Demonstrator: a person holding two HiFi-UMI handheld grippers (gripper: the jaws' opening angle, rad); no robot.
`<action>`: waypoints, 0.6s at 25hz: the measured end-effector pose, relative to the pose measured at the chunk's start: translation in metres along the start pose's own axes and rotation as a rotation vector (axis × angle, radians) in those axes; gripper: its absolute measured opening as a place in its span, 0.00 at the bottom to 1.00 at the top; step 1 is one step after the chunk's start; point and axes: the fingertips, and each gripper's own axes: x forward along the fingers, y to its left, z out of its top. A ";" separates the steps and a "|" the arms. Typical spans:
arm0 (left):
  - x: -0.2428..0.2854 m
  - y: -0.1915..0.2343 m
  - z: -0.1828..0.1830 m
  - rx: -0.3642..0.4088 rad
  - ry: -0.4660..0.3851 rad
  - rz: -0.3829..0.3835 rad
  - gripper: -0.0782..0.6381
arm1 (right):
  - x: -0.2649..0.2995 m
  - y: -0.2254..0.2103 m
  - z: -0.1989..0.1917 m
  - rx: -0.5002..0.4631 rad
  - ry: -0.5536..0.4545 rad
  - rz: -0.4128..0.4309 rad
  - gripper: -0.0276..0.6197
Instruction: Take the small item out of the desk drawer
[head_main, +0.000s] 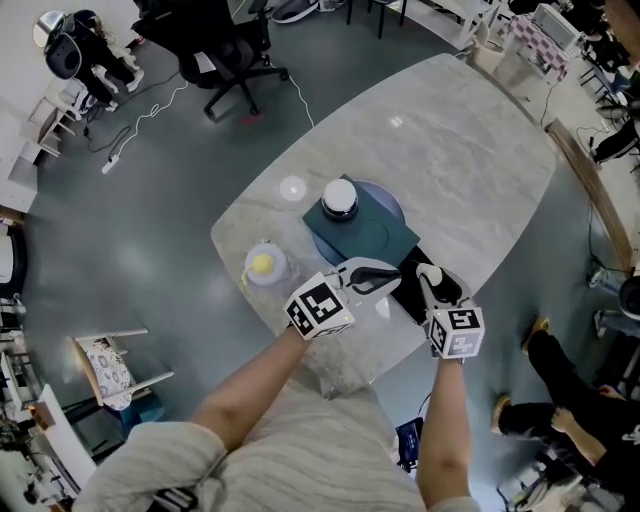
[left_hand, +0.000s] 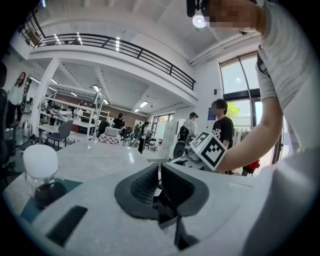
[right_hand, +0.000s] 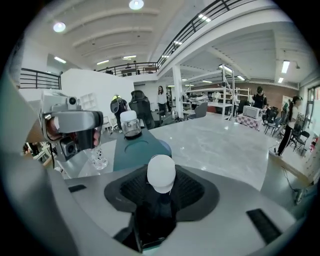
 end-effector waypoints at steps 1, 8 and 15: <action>0.000 -0.004 0.002 0.006 -0.002 -0.002 0.13 | -0.009 0.000 0.003 0.014 -0.023 -0.003 0.29; 0.005 -0.038 0.023 0.048 -0.028 -0.016 0.13 | -0.082 0.010 0.028 0.044 -0.208 0.008 0.29; 0.014 -0.087 0.048 0.116 -0.061 -0.056 0.13 | -0.168 0.018 0.049 0.057 -0.391 0.013 0.29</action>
